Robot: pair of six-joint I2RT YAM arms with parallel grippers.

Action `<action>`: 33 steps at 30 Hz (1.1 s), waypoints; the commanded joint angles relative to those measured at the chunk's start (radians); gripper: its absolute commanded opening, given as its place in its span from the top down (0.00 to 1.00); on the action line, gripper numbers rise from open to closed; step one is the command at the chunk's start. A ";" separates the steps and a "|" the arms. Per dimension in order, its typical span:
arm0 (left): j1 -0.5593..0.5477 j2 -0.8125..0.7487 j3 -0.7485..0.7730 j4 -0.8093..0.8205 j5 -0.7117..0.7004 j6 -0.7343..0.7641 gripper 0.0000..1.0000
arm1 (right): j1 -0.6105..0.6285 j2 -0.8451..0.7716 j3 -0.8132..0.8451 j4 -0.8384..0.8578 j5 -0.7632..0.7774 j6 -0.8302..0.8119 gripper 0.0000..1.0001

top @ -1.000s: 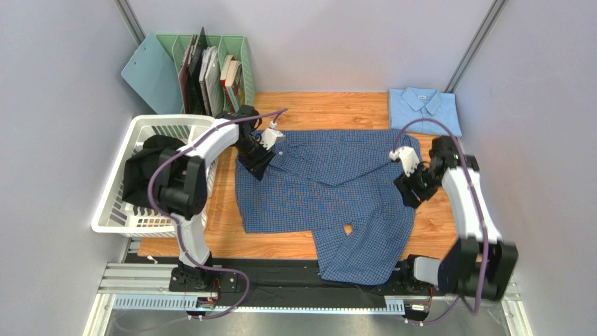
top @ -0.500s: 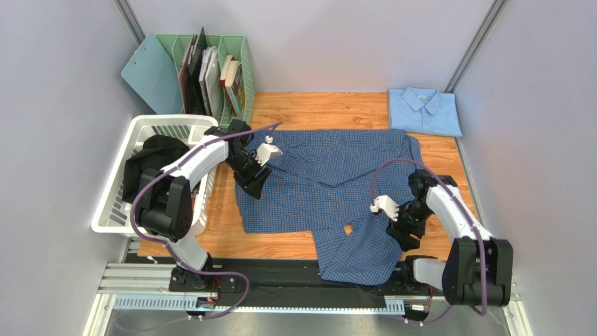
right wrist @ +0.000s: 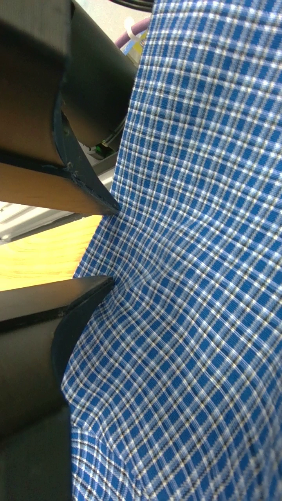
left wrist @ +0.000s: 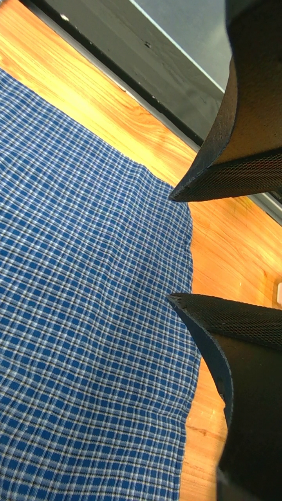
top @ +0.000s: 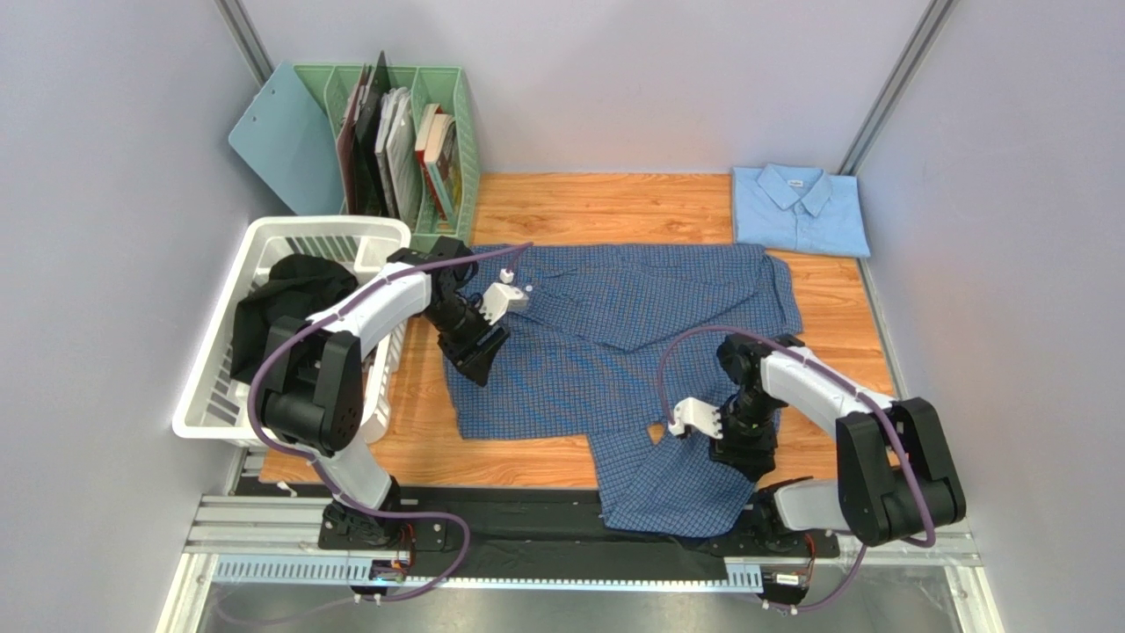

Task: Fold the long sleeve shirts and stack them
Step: Fold the shirt

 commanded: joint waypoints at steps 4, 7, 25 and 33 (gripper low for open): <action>0.019 -0.048 -0.009 0.039 -0.033 0.049 0.35 | 0.089 0.076 -0.027 0.240 0.137 0.125 0.55; 0.036 -0.051 0.001 0.042 -0.037 0.049 0.35 | 0.110 0.082 -0.035 0.277 0.157 0.180 0.78; 0.047 -0.200 -0.136 -0.024 0.015 0.273 0.37 | 0.063 -0.184 0.114 0.062 0.087 0.182 1.00; -0.003 -0.249 -0.238 -0.006 -0.037 0.336 0.33 | 0.142 -0.339 -0.067 0.005 0.102 -0.052 0.42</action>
